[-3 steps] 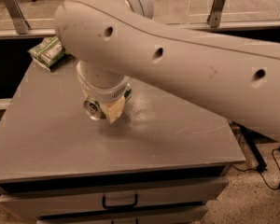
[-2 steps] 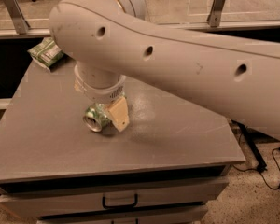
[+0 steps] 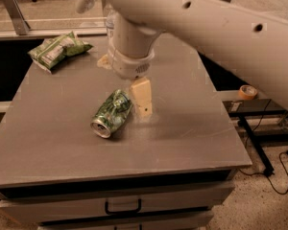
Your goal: Knock green can over
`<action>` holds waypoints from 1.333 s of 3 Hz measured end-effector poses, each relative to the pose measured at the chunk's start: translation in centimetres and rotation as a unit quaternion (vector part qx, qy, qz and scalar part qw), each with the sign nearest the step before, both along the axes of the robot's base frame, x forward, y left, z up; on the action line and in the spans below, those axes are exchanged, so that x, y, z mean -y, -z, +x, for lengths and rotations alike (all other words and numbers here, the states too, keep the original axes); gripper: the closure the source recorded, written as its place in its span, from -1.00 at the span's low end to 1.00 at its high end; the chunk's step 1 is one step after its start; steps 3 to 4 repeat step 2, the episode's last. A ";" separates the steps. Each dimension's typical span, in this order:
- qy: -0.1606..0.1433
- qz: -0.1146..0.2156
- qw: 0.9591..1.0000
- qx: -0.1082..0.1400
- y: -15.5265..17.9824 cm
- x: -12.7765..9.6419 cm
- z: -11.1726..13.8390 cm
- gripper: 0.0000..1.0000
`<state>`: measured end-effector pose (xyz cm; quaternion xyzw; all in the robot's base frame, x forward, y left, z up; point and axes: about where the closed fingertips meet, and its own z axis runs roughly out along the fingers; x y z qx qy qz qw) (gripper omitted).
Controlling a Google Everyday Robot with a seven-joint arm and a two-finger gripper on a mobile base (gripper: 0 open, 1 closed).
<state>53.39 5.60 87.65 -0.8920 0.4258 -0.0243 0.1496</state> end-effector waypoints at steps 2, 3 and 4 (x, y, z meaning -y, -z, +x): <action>0.107 0.081 0.991 -0.017 -5.1 5.3 6.0 -1.00; 0.107 0.081 0.991 -0.017 -5.1 5.3 6.0 -1.00; 0.107 0.081 0.991 -0.017 -5.1 5.3 6.0 -1.00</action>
Offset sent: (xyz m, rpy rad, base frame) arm 0.0343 -0.0393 0.0142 0.0871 0.0777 -0.1561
